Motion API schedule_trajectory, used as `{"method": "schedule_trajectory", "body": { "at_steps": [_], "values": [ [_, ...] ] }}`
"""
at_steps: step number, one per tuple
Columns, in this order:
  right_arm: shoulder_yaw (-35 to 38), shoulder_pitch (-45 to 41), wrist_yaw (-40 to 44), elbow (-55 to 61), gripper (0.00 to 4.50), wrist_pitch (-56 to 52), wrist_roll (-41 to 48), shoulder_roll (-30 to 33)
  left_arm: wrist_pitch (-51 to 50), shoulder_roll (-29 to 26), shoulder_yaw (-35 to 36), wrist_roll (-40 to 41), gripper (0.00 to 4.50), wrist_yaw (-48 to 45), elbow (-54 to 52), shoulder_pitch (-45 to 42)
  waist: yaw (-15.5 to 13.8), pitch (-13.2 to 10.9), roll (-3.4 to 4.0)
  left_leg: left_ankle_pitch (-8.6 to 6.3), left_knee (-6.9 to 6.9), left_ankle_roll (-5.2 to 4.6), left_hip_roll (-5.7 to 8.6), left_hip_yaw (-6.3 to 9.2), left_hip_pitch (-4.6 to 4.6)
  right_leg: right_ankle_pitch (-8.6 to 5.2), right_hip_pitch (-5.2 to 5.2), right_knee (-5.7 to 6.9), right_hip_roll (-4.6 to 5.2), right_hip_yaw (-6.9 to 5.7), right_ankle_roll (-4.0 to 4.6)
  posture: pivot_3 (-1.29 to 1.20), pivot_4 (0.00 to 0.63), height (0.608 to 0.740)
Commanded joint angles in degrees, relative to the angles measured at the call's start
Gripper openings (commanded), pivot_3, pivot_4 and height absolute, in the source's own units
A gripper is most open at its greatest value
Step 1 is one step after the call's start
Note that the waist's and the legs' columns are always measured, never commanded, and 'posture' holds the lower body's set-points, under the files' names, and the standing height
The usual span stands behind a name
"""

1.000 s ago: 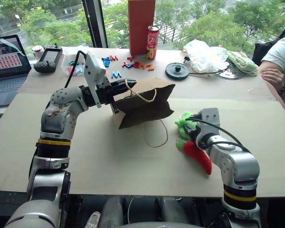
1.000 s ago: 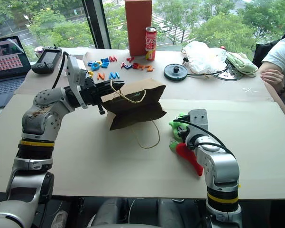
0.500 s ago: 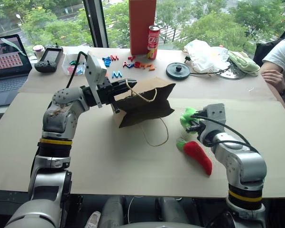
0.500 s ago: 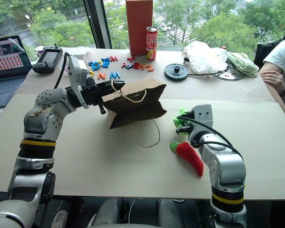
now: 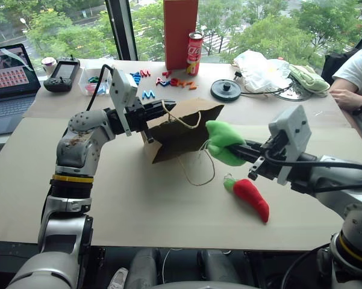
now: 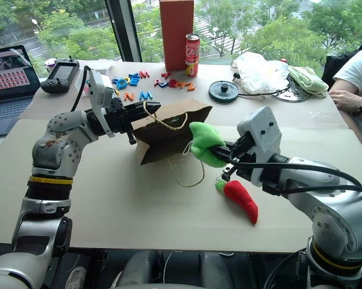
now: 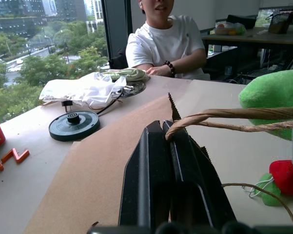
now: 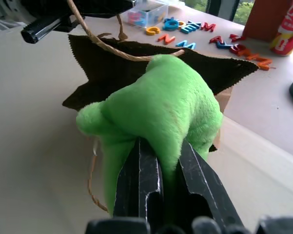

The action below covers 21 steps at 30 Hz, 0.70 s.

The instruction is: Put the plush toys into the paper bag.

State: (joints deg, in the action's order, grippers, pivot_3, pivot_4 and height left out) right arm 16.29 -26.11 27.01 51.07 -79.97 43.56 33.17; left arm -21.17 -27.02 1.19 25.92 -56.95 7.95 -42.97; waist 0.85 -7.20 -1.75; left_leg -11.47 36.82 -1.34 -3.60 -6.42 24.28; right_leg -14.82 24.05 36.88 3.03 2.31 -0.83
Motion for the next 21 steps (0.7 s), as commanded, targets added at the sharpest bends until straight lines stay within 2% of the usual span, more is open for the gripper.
{"method": "schedule_trajectory", "body": {
  "at_steps": [1,7,13,21],
  "values": [
    [-8.52,-5.43,-5.31,-2.82,0.02,-0.51,-1.86,-3.60,0.49,0.24,0.26,0.37,0.07,-0.41,-0.76,-2.06,0.20,0.00,0.00,0.00,0.00,0.00,-0.01,-0.01,-0.01,0.00,0.00,0.01,-0.01,0.01,0.00,0.00,0.150,0.740],
    [-19.12,-11.03,-11.77,-13.03,0.02,2.09,-8.31,-8.84,0.60,0.56,0.09,0.27,0.07,-0.86,-0.47,-2.32,-0.01,0.00,0.00,0.00,0.01,0.00,0.00,-0.04,0.05,0.00,0.06,0.02,0.00,0.01,0.00,0.00,0.150,0.740],
    [-20.99,-13.44,-13.73,-20.46,0.02,5.01,-12.93,-11.11,0.66,0.79,-0.01,0.23,0.07,-1.07,-0.54,-2.29,-0.23,0.00,0.00,0.00,0.02,0.00,0.01,-0.06,0.09,0.00,0.07,0.02,0.01,-0.02,0.00,0.00,0.150,0.740],
    [-19.58,-9.96,-11.31,-20.07,0.02,5.62,-13.86,-7.15,0.67,0.76,0.19,0.19,0.07,-1.06,-0.35,-2.23,-0.13,0.00,0.00,-0.01,0.01,-0.03,0.00,-0.06,0.13,0.00,0.09,-0.01,0.01,-0.03,0.00,0.00,0.150,0.740]
  ]
}}
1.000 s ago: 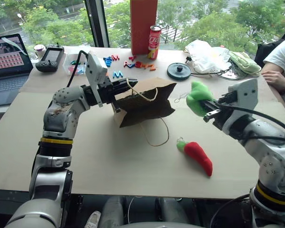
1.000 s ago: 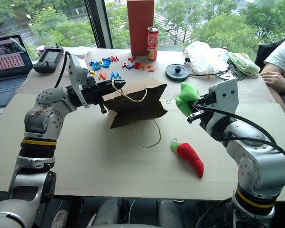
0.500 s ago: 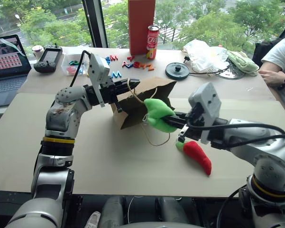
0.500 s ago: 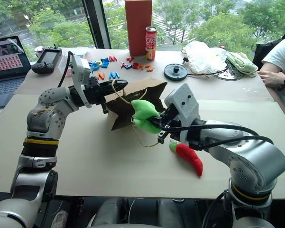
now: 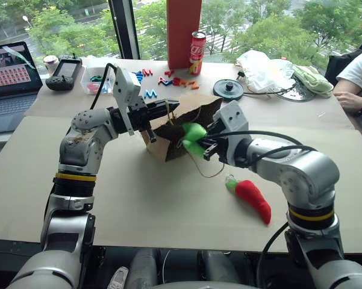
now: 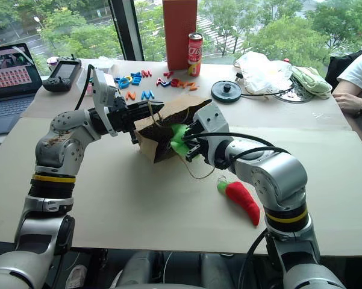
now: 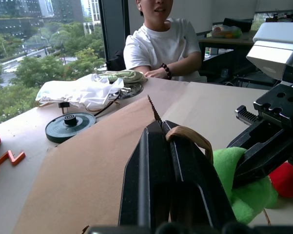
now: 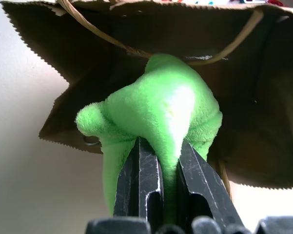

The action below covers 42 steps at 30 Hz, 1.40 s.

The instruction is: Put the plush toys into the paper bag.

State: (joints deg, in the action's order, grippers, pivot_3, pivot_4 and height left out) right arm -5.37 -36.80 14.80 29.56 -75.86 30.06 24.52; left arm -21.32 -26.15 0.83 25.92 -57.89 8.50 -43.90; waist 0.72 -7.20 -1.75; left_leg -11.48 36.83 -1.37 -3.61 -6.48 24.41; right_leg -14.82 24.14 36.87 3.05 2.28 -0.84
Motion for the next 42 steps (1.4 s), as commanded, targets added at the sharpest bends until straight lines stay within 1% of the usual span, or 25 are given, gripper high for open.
{"method": "schedule_trajectory", "body": {
  "at_steps": [1,4,7,10,13,16,20,25,27,29,31,32,33,34,39,42],
  "values": [
    [2.05,1.46,1.20,1.32,0.02,1.40,-0.57,2.31,0.72,-0.11,0.64,0.25,0.07,-0.06,-0.92,-1.27,0.01,0.00,0.00,0.00,0.00,0.00,-0.01,0.00,-0.01,0.00,0.00,0.01,-0.01,0.00,0.00,0.00,0.150,0.740],
    [1.69,2.32,1.52,0.74,0.02,1.85,-0.92,2.73,0.67,-0.08,0.70,0.24,0.07,0.05,-0.94,-1.25,0.04,0.00,0.00,0.00,0.00,0.00,-0.01,0.00,-0.02,0.00,-0.02,-0.01,-0.01,0.00,0.00,0.00,0.150,0.740],
    [-0.71,1.15,1.04,-1.71,0.02,3.34,-2.28,0.66,0.54,0.04,0.58,0.32,0.07,0.00,-1.10,-1.21,0.33,0.00,0.00,0.00,0.00,0.00,-0.02,0.00,-0.03,0.00,0.00,0.00,-0.03,0.03,0.00,0.00,0.150,0.740],
    [-3.00,-1.89,-0.08,-6.60,0.02,5.43,-4.89,-2.44,0.53,0.23,0.15,0.31,0.07,-0.38,-1.38,-0.99,0.52,0.00,0.00,0.00,0.00,0.00,-0.06,0.00,-0.05,0.00,0.01,0.03,-0.09,0.05,0.00,0.00,0.150,0.740],
    [-4.09,-6.69,-2.17,-13.31,0.02,8.49,-7.97,-7.10,0.38,0.50,-0.42,0.33,0.07,-0.85,-1.92,-0.62,0.54,0.00,0.00,0.01,0.01,0.01,-0.07,0.00,-0.06,0.00,0.02,0.08,-0.10,0.06,0.01,0.00,0.150,0.740],
    [-3.55,-10.23,-4.81,-19.44,0.02,11.32,-11.15,-10.50,0.13,0.76,-0.71,0.42,0.07,-0.99,-2.06,-0.58,0.36,0.00,0.01,0.01,0.01,0.02,-0.07,-0.02,-0.05,0.00,0.03,0.10,-0.10,0.05,0.01,0.00,0.150,0.740],
    [-1.76,-13.18,-6.55,-23.39,0.02,14.40,-13.11,-13.39,-0.18,0.79,-1.06,0.49,0.07,-1.28,-2.46,-0.47,0.00,0.00,0.01,0.01,0.00,0.02,-0.05,-0.07,0.02,0.01,0.02,0.11,-0.05,-0.01,0.01,0.00,0.150,0.740],
    [-0.41,-13.37,-8.73,-26.62,0.02,18.41,-15.77,-15.74,-0.45,0.53,-0.94,0.52,0.07,-1.51,-2.64,-0.44,0.11,0.00,0.01,0.01,-0.01,0.02,-0.04,-0.07,0.16,0.01,0.07,0.20,-0.04,-0.05,0.00,0.00,0.150,0.740],
    [0.70,-12.83,-9.10,-26.88,0.02,19.94,-15.56,-17.29,-0.62,0.38,-0.88,0.58,0.07,-1.58,-2.77,-0.41,0.16,-0.01,0.02,0.01,-0.01,0.02,-0.05,-0.08,0.17,0.01,0.08,0.20,-0.04,-0.06,0.00,0.00,0.150,0.740],
    [2.03,-12.56,-8.77,-26.27,0.87,20.75,-14.43,-19.32,-0.75,0.23,-0.87,0.56,0.07,-1.67,-2.89,-0.33,0.18,-0.01,0.02,0.01,-0.01,0.02,-0.06,-0.07,0.17,0.01,0.08,0.20,-0.05,-0.06,0.00,0.00,0.150,0.740],
    [2.68,-12.31,-8.03,-25.38,1.46,20.59,-13.51,-20.68,-0.76,0.21,-0.91,0.48,0.07,-1.67,-2.99,-0.17,0.38,-0.01,0.02,0.01,-0.01,0.03,-0.07,-0.07,0.17,0.01,0.09,0.21,-0.06,-0.05,0.01,0.00,0.150,0.740],
    [2.75,-12.10,-7.37,-24.96,1.86,20.37,-13.14,-21.11,-0.81,0.25,-0.90,0.49,0.07,-1.64,-3.04,-0.13,0.42,-0.01,0.03,0.01,-0.01,0.03,-0.09,-0.06,0.16,0.01,0.09,0.21,-0.07,-0.05,0.01,0.00,0.150,0.740],
    [2.83,-12.02,-6.88,-24.72,2.11,20.18,-12.99,-21.46,-0.88,0.25,-0.86,0.52,0.07,-1.64,-3.04,-0.14,0.43,-0.01,0.03,0.02,-0.02,0.03,-0.09,-0.05,0.16,0.01,0.09,0.22,-0.08,-0.05,0.01,0.00,0.150,0.740],
    [2.44,-11.76,-6.01,-24.15,2.55,19.61,-12.73,-21.64,-0.90,0.27,-0.86,0.51,0.07,-1.62,-3.05,-0.16,0.42,-0.01,0.03,0.02,-0.02,0.03,-0.09,-0.05,0.16,0.01,0.08,0.22,-0.08,-0.05,0.01,0.00,0.150,0.740],
    [0.63,-9.96,-3.38,-21.42,4.25,16.50,-11.24,-21.86,-0.78,0.39,-0.89,0.38,0.07,-1.56,-3.00,-0.17,0.36,-0.01,0.03,0.02,-0.01,0.03,-0.08,-0.05,0.16,0.01,0.07,0.21,-0.07,-0.06,0.01,0.00,0.150,0.740],
    [1.34,-8.97,-2.64,-20.28,4.25,15.42,-11.25,-20.94,-0.69,0.42,-0.87,0.31,0.07,-1.50,-2.87,-0.20,0.34,-0.02,0.03,0.02,-0.01,0.03,-0.08,-0.06,0.16,0.01,0.07,0.21,-0.06,-0.06,0.01,0.00,0.150,0.740]
  ]
}}
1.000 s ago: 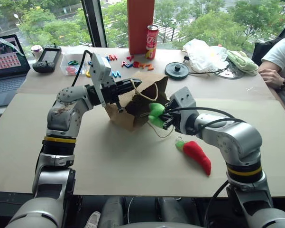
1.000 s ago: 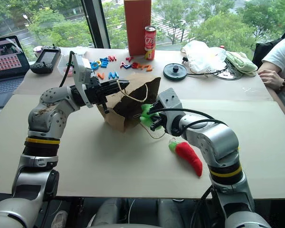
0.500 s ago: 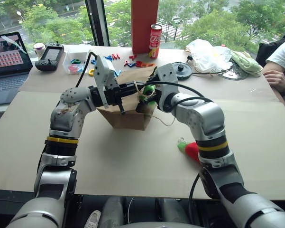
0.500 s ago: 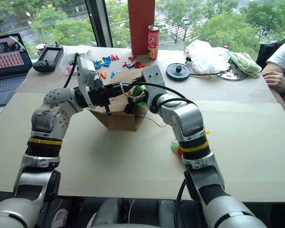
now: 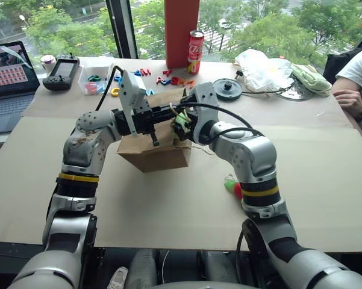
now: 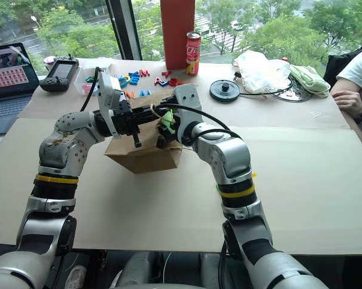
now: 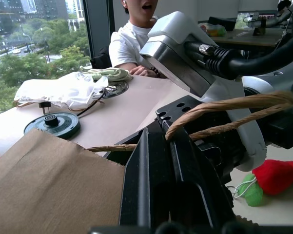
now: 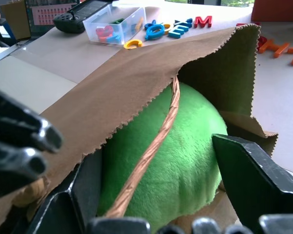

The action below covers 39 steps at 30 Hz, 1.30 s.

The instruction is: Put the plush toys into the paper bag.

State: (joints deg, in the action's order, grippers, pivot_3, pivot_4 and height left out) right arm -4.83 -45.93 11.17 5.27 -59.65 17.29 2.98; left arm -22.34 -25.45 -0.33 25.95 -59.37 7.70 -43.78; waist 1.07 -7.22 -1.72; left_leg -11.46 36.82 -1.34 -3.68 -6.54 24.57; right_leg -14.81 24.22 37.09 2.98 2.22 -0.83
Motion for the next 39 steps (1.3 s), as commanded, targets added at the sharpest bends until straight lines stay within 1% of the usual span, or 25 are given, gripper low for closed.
{"method": "schedule_trajectory", "body": {
  "at_steps": [1,7,13,16,20,23,26,30,33,36,39],
  "values": [
    [1.09,0.41,1.20,4.35,4.25,-1.11,1.43,1.05,0.37,-0.27,0.28,0.26,0.07,-0.02,-2.06,-0.32,-0.03,0.00,0.00,0.00,0.00,0.00,0.00,0.00,0.00,0.00,0.00,0.00,0.00,0.00,0.00,0.00,0.150,0.740],
    [3.66,2.85,3.25,9.35,4.25,-4.78,1.96,7.29,0.47,-0.31,0.14,0.13,0.07,-0.02,-2.26,-0.01,-0.19,0.00,0.00,0.00,0.00,0.00,0.02,0.00,0.00,0.00,-0.01,-0.02,0.02,-0.02,0.00,0.00,0.150,0.740],
    [7.99,8.87,8.31,22.60,4.25,-12.72,6.90,18.69,0.69,-0.56,-0.06,0.04,0.07,-0.33,-2.53,0.68,-0.31,-0.01,0.01,-0.01,-0.01,-0.02,0.01,0.02,0.02,0.00,-0.01,-0.08,0.02,-0.02,0.00,0.00,0.150,0.740],
    [12.19,16.18,12.22,31.01,4.25,-19.38,10.33,27.84,1.48,-1.29,-0.51,-0.56,0.07,-1.19,-2.74,1.24,-0.32,-0.01,0.01,-0.02,-0.01,-0.02,0.02,0.04,0.02,0.00,0.00,-0.32,0.02,0.00,0.00,0.00,0.150,0.740],
    [19.51,26.73,16.14,38.91,4.25,-26.29,13.34,37.67,1.93,-1.96,-0.59,-0.61,0.07,-1.87,-3.05,1.91,-0.53,-0.01,0.01,-0.03,-0.02,-0.04,0.06,0.06,0.02,-0.01,-0.04,-0.38,0.05,0.00,-0.01,0.00,0.150,0.740],
    [25.36,33.58,19.32,43.53,4.25,-30.40,15.58,41.84,2.11,-2.14,-0.52,-0.70,0.07,-2.24,-3.08,2.22,-0.37,-0.01,0.01,-0.03,0.00,-0.05,0.09,0.12,-0.03,-0.02,-0.08,-0.37,0.06,0.06,-0.03,0.00,0.150,0.740],
    [27.08,41.11,20.00,47.58,4.25,-32.67,16.50,43.28,2.20,-2.14,-0.45,-0.74,0.07,-2.46,-3.00,2.50,-0.19,-0.02,-0.01,-0.03,-0.01,-0.05,0.07,0.16,-0.27,-0.03,-0.24,-0.34,0.01,0.15,-0.04,0.00,0.150,0.740],
    [25.71,47.79,17.86,50.06,4.25,-32.74,15.38,41.99,2.16,-1.91,-0.45,-0.79,0.07,-2.42,-2.75,2.27,-0.22,-0.02,-0.01,-0.03,0.01,-0.05,0.07,0.23,-0.30,-0.03,-0.25,-0.29,-0.03,0.16,-0.04,0.00,0.150,0.740],
    [21.80,49.44,13.70,49.04,4.25,-31.35,12.78,40.39,2.27,-1.68,-0.52,-0.88,0.07,-2.39,-2.44,1.98,-0.19,-0.01,-0.02,-0.03,0.05,-0.05,0.09,0.22,-0.30,-0.03,-0.28,-0.29,-0.01,0.21,-0.05,0.00,0.150,0.740],
    [20.03,48.52,11.19,47.52,4.25,-30.16,11.41,38.00,2.34,-1.58,-0.50,-0.93,0.07,-2.39,-2.08,1.66,-0.23,-0.01,-0.02,-0.03,0.05,-0.05,0.10,0.23,-0.30,-0.04,-0.26,-0.28,-0.01,0.21,-0.05,0.00,0.150,0.740],
    [18.66,47.81,9.51,46.32,3.60,-29.32,10.15,36.83,2.44,-1.53,-0.50,-1.05,0.07,-2.44,-1.88,1.47,-0.28,-0.02,-0.02,-0.03,0.05,-0.05,0.12,0.23,-0.28,-0.04,-0.25,-0.29,-0.01,0.20,-0.06,0.00,0.150,0.740]
  ]
}}
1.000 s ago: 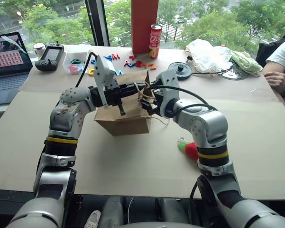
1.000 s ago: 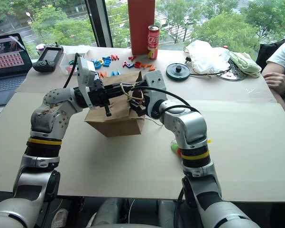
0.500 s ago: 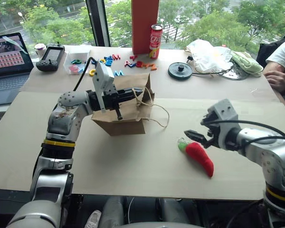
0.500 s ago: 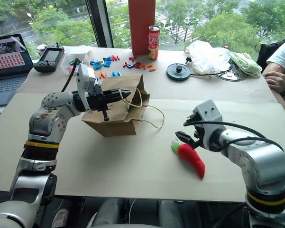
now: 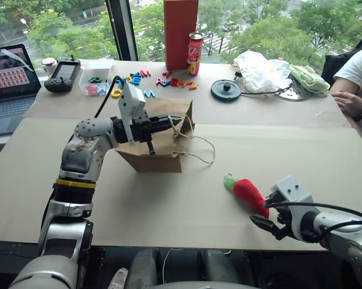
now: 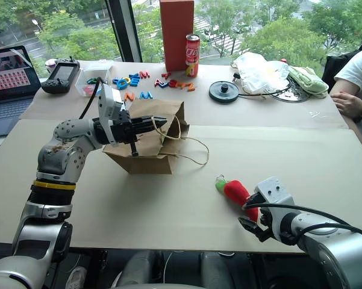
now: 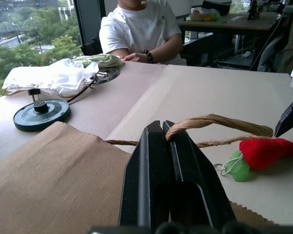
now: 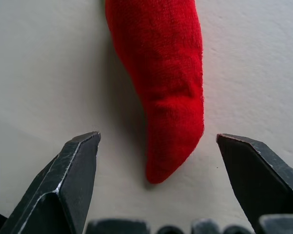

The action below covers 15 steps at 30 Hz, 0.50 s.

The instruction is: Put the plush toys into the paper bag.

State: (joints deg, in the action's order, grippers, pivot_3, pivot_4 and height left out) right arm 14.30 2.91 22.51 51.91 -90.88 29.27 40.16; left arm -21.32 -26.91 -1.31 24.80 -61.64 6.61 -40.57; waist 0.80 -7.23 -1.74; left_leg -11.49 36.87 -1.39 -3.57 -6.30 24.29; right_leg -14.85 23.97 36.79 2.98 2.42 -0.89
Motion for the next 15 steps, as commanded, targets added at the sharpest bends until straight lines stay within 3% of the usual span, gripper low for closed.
{"method": "schedule_trajectory", "body": {
  "at_steps": [1,9,15],
  "values": [
    [-1.09,-1.08,-2.24,-0.66,3.33,2.23,-2.14,-0.57,1.41,-0.04,0.47,0.08,0.07,-0.16,-0.74,-1.80,-0.05,0.00,0.00,0.00,0.00,0.00,0.00,0.00,0.00,0.00,0.00,-0.01,0.00,0.00,0.00,0.00,0.150,0.740],
    [-3.59,-0.97,-2.51,-0.39,0.57,3.81,-2.88,0.79,1.47,-0.10,0.57,-0.14,0.07,-0.17,-0.02,-2.65,-0.07,0.00,0.00,0.00,-0.01,0.00,0.02,0.00,0.00,-0.01,-0.01,-0.01,0.01,0.00,-0.02,0.00,0.150,0.740],
    [1.59,-8.19,1.78,1.97,0.57,5.67,0.75,0.18,1.62,-0.22,0.60,-0.30,0.07,-0.29,0.27,-2.82,0.09,0.00,0.00,0.00,0.00,0.00,0.02,0.01,0.01,-0.01,0.00,0.00,0.00,0.01,-0.02,0.00,0.150,0.740]
  ]
}}
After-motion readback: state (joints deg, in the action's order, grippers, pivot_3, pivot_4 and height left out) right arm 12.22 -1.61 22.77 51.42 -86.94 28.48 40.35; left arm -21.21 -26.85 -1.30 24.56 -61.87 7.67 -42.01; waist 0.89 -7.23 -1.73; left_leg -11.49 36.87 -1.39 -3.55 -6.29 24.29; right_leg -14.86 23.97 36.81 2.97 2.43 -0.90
